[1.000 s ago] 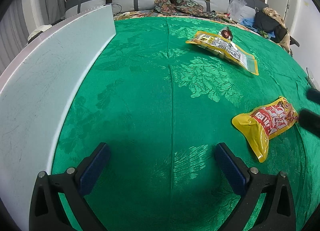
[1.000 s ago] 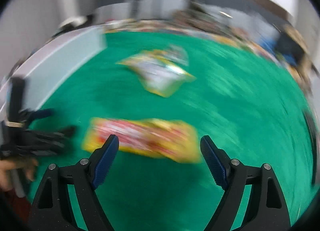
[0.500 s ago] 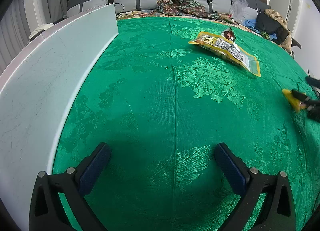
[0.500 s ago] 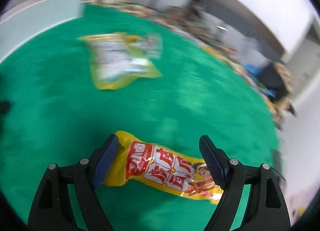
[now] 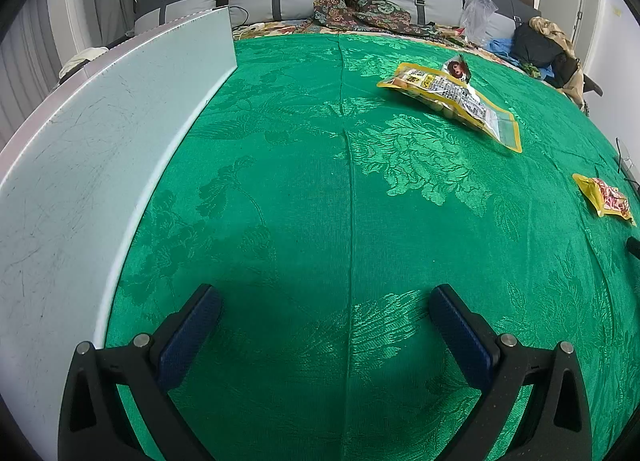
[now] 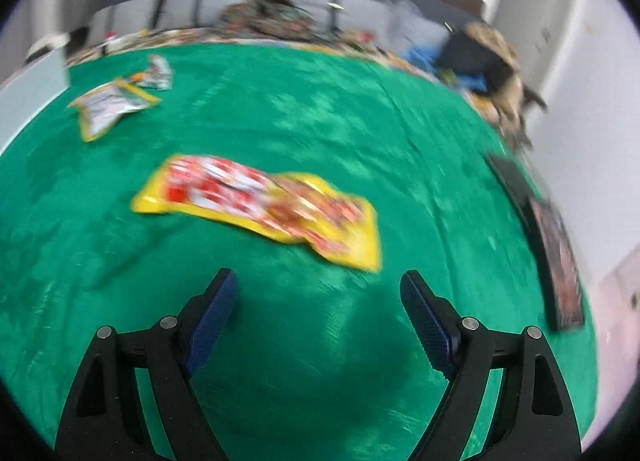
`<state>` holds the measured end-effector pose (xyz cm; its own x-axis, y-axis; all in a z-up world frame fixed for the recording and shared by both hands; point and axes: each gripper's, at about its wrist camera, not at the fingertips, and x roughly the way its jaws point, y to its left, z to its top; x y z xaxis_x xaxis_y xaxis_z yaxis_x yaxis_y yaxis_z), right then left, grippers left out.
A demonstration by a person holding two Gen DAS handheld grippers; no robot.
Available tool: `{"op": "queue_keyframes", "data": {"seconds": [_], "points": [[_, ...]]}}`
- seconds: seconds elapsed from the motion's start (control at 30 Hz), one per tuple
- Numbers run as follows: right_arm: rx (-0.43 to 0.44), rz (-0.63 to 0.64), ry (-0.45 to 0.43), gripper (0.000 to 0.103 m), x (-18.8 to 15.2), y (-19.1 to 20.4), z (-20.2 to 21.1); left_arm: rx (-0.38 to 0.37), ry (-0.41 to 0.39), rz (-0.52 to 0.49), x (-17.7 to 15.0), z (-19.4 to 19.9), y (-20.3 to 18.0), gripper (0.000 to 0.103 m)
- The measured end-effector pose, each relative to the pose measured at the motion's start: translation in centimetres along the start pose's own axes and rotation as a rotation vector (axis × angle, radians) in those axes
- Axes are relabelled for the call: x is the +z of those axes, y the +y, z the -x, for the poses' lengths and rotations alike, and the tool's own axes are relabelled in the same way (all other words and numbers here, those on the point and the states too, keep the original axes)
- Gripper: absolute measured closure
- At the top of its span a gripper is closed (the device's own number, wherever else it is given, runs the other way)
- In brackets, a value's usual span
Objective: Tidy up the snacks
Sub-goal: 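Grasp the yellow braised-meat packet with the right tool, then grasp the clear yellow-edged peanut bag with the left tool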
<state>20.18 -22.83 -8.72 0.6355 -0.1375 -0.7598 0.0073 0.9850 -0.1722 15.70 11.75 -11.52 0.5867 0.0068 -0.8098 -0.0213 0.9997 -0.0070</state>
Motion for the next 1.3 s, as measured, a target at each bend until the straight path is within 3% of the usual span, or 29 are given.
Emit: {"op": "queue_keyframes", "data": {"seconds": [0.2, 0.37, 0.43, 0.5, 0.53, 0.6, 0.7, 0.77, 0.9, 1.0, 1.1, 1.2, 1.3], "points": [[0.084, -0.157, 0.05, 0.016, -0.2, -3.1, -0.8, 0.0, 0.0, 0.0, 0.0, 0.0, 0.0, 0.0], [0.08, -0.155, 0.051, 0.015, -0.8, -2.9, -0.6, 0.005, 0.0, 0.006, 0.0, 0.0, 0.0, 0.0], [0.078, -0.153, 0.051, 0.015, -0.8, -2.9, -0.6, 0.036, 0.009, 0.053, 0.0, -0.1, 0.0, 0.0], [0.079, -0.153, 0.051, 0.015, -0.8, -2.9, -0.6, 0.058, 0.076, 0.127, 0.7, -0.2, -0.7, 0.0], [0.079, -0.154, 0.051, 0.015, -0.8, -2.9, -0.6, 0.025, 0.094, 0.141, 1.1, -0.2, -1.2, 0.0], [0.079, -0.154, 0.051, 0.015, -0.8, -2.9, -0.6, -0.111, 0.111, 0.176, 3.2, -0.4, -3.1, 0.0], [0.08, -0.153, 0.051, 0.014, -0.9, -2.9, -0.7, -0.196, 0.127, 0.148, 7.9, -1.2, -6.8, 0.0], [0.08, -0.153, 0.051, 0.013, -0.9, -2.9, -0.6, -0.204, 0.136, 0.127, 11.3, -2.2, -8.9, 0.0], [0.079, -0.153, 0.051, 0.013, -0.9, -2.9, -0.6, -0.072, 0.169, 0.213, 18.0, -6.4, -10.9, 0.0], [0.08, -0.153, 0.051, 0.013, -0.9, -2.9, -0.6, 0.054, 0.211, 0.26, 20.1, -9.6, -11.8, 0.001], [0.08, -0.153, 0.051, 0.013, -0.9, -2.9, -0.6, 0.219, 0.276, 0.191, 20.2, -12.4, -12.9, 0.0], [0.08, -0.154, 0.051, 0.013, -0.9, -2.9, -0.6, 0.237, 0.235, 0.118, 19.7, -12.1, -13.5, 0.0], [0.08, -0.154, 0.051, 0.013, -0.9, -2.9, -0.6, 0.181, 0.235, 0.091, 18.5, -10.9, -12.2, 0.0]]}}
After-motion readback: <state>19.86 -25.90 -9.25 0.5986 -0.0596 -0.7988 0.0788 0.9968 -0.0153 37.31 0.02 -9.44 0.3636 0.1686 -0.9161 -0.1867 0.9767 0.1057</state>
